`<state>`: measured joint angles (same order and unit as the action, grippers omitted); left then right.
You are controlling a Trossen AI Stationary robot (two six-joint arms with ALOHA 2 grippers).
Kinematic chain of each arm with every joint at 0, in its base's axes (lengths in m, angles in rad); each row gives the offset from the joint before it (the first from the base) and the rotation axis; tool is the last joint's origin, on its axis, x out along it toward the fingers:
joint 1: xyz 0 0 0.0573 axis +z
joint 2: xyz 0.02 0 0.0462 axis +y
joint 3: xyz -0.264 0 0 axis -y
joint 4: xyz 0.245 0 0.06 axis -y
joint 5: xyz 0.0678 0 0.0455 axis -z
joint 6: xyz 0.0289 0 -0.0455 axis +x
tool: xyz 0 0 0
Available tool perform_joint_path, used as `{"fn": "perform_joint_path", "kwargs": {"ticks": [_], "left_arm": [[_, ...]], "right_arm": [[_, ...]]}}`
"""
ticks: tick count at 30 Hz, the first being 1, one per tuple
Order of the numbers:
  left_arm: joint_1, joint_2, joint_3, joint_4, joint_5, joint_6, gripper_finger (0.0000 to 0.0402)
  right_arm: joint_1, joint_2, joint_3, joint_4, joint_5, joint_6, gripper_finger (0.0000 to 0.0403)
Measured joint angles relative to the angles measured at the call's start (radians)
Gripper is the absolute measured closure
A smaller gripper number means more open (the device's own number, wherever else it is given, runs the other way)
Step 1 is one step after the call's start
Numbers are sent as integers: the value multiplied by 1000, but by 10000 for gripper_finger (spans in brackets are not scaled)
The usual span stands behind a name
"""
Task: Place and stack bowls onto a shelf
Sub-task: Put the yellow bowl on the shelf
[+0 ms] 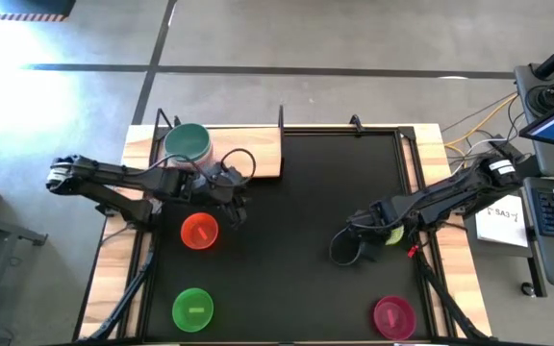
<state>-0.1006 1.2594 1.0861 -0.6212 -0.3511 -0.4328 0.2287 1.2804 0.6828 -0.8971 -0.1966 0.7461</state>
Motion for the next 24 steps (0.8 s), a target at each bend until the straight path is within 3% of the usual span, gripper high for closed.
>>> {"fn": "perform_joint_path", "kwargs": {"ticks": [3, 6, 11, 14, 19, 24], "left_arm": [[-12, 0, -52, 132, 92, 73, 276], [-32, 0, -122, 368, 191, 196, 276], [-75, 0, -267, 762, 362, 438, 276], [-98, 0, -358, 953, 404, 544, 276], [-113, 0, -458, 1176, 417, 569, 276], [-116, 0, -474, 1232, 487, 516, 276]], "right_arm": [[1, -3, 46, 54, -140, -112, 393], [5, -3, 91, 167, -274, -256, 394], [5, -1, 111, 529, -506, -400, 395], [5, -1, 112, 733, -626, -426, 395], [5, -1, 113, 918, -679, -535, 395], [-2, 8, 118, 940, -676, -696, 395]]}}
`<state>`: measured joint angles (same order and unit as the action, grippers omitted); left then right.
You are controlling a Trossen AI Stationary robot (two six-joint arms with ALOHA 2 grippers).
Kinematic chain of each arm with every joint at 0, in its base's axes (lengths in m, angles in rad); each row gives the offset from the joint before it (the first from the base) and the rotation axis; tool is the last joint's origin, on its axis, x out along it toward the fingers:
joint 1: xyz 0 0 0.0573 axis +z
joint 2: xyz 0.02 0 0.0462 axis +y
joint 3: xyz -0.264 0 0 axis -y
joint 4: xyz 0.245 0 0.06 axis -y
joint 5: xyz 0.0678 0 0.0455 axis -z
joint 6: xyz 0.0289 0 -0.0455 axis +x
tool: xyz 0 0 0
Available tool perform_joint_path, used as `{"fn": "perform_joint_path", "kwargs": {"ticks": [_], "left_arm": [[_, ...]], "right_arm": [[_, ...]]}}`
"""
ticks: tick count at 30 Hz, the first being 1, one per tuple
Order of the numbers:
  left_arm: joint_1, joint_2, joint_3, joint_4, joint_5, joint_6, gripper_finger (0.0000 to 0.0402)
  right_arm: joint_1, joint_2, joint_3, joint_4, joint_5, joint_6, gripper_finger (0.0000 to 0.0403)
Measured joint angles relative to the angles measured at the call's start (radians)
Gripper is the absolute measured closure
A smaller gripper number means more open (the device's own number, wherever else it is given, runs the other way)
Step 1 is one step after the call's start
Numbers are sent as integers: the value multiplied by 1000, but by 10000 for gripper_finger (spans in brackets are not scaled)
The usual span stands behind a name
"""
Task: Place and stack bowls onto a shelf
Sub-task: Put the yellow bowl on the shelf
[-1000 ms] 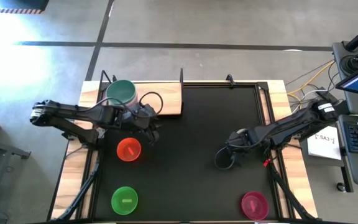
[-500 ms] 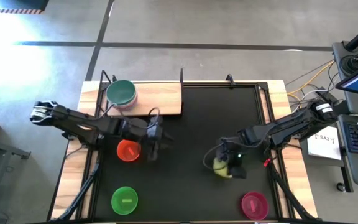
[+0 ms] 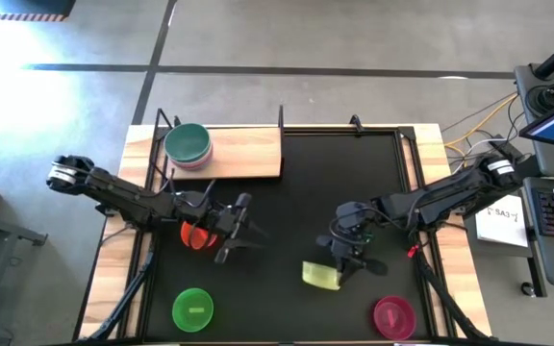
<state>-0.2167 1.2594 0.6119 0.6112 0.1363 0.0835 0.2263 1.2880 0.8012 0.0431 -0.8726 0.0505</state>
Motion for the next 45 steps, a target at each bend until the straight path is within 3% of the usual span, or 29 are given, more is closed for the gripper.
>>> {"fn": "perform_joint_path", "kwargs": {"ticks": [8, 15, 22, 30, 45], "left_arm": [[-5, 31, 68, -44, 36, -22, 276], [-5, 122, 132, -169, 79, -1, 276], [-8, 228, 175, -166, 143, 6, 276], [-27, 321, 243, -162, 223, 52, 276], [-44, 445, 339, -171, 225, 96, 288]], "right_arm": [[-21, 123, 136, -55, 6, -57, 394], [-22, 251, 332, -404, 9, -248, 394], [-24, 328, 449, -570, 9, -410, 394], [-40, 321, 463, -564, 10, -455, 394], [-59, 309, 471, -538, 10, -427, 394]]}}
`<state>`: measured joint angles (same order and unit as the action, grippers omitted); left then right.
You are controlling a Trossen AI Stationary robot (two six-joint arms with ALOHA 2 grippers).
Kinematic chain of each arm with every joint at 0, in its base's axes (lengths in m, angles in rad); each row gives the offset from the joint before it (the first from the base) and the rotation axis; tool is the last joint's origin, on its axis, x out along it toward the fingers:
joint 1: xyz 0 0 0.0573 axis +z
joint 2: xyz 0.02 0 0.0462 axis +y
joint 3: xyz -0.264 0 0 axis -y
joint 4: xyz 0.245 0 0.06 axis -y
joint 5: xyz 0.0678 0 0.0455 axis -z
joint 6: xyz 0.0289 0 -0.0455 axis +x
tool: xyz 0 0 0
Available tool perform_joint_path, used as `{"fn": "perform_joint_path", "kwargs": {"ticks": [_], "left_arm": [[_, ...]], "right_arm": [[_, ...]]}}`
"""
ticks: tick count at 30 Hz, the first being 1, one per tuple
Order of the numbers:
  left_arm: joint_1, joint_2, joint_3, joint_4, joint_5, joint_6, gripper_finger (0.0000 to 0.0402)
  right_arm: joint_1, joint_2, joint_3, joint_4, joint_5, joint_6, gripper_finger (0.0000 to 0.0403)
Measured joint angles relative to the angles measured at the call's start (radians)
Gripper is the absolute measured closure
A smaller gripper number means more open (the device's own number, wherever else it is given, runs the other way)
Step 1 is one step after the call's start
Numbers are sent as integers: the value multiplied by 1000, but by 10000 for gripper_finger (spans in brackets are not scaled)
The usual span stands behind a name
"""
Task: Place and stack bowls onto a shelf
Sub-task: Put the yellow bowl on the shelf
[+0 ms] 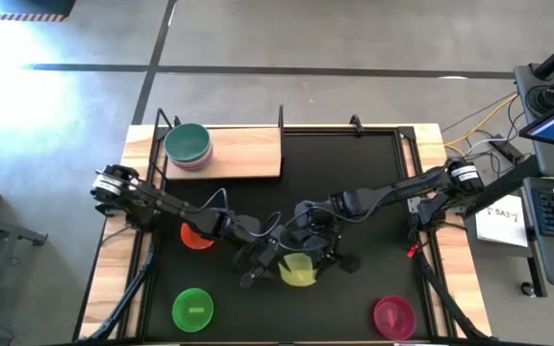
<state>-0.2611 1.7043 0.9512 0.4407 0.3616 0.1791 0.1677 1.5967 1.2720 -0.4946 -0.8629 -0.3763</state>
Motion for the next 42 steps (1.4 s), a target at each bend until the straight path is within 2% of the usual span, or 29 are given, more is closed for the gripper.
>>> {"fn": "perform_joint_path", "kwargs": {"ticks": [9, 14, 21, 26, 29, 34, 38, 42], "left_arm": [[0, 8, 0, -15, 77, -4, 391], [0, 10, -1, -16, 94, -8, 394], [1, 10, -2, -35, 93, -14, 400], [7, 10, -4, -75, 89, -54, 401], [10, 10, -5, -103, 40, -67, 401], [10, 10, -5, -166, -111, -89, 401], [11, 7, 5, -223, -202, -110, 401], [11, 6, 39, -315, -258, -110, 401]], "right_arm": [[-1, 2, 0, 6, 4, 103, 390], [-4, 2, 1, 14, 8, 206, 359], [-22, 2, 34, -17, 10, 298, 283], [-58, 1, 105, -227, 171, 252, 234], [-85, 1, 144, -322, 268, 238, 213], [-129, 0, 234, -517, 365, 224, 196], [-157, 0, 303, -686, 373, 172, 197], [-174, -6, 325, -765, 374, 141, 201]]}}
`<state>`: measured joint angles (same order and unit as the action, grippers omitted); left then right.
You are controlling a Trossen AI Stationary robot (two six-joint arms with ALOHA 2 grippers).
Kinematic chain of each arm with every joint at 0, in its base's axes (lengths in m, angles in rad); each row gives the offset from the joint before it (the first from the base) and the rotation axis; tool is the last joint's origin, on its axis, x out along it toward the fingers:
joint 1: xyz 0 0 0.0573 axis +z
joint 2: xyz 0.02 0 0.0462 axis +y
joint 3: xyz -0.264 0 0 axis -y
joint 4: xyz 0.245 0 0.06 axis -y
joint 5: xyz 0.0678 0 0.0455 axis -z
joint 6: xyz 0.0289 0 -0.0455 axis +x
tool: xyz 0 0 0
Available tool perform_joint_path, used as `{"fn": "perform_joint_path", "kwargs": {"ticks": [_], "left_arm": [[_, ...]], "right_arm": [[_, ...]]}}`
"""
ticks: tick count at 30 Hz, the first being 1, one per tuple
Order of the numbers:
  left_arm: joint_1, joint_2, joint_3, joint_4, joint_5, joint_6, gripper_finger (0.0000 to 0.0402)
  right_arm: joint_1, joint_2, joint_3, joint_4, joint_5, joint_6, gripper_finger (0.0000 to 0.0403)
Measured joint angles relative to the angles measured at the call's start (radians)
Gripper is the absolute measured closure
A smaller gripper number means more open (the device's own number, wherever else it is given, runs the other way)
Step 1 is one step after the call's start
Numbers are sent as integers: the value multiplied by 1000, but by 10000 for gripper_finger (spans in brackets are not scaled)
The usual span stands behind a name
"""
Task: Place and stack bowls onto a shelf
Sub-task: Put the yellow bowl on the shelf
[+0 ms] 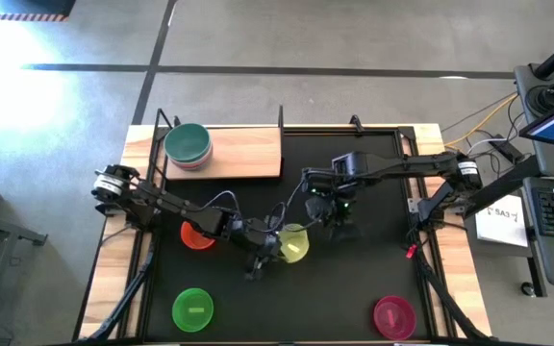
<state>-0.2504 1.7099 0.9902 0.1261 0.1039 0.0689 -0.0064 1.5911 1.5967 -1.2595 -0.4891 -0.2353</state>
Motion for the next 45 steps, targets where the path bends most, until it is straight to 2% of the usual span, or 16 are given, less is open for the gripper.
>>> {"fn": "perform_joint_path", "kwargs": {"ticks": [3, 8, 14, 16, 19, 23, 26, 29, 34, 39, 45], "left_arm": [[0, 0, 49, -142, -96, -7, 401], [0, -1, 159, -370, -253, -78, 401], [0, 0, 237, -432, -215, -88, 400], [2, 1, 242, -442, -238, -120, 400], [14, -3, 249, -463, -380, -240, 400], [37, -14, 297, -640, -506, -322, 400], [60, -14, 322, -769, -576, -356, 400], [93, -14, 323, -814, -662, -360, 400], [179, -12, 288, -829, -678, -342, 400], [294, -12, 236, -820, -689, -308, 400], [430, -11, 175, -693, -638, -212, 400]], "right_arm": [[-20, -1, 0, -47, 4, -20, 204], [-55, -1, -2, -84, 70, -25, 209], [-91, -2, -3, -56, 75, -1, 209], [-103, -1, -3, -73, 87, -2, 209], [-127, -5, -3, -110, 182, 9, 207], [-166, -8, -3, -157, 345, 41, 207], [-202, -10, -3, -171, 402, 85, 207], [-233, -10, -3, -183, 457, 133, 207], [-257, -13, -3, -247, 515, 171, 207], [-261, -33, -5, -277, 517, 215, 207], [-255, -73, -17, -276, 515, 260, 207]]}}
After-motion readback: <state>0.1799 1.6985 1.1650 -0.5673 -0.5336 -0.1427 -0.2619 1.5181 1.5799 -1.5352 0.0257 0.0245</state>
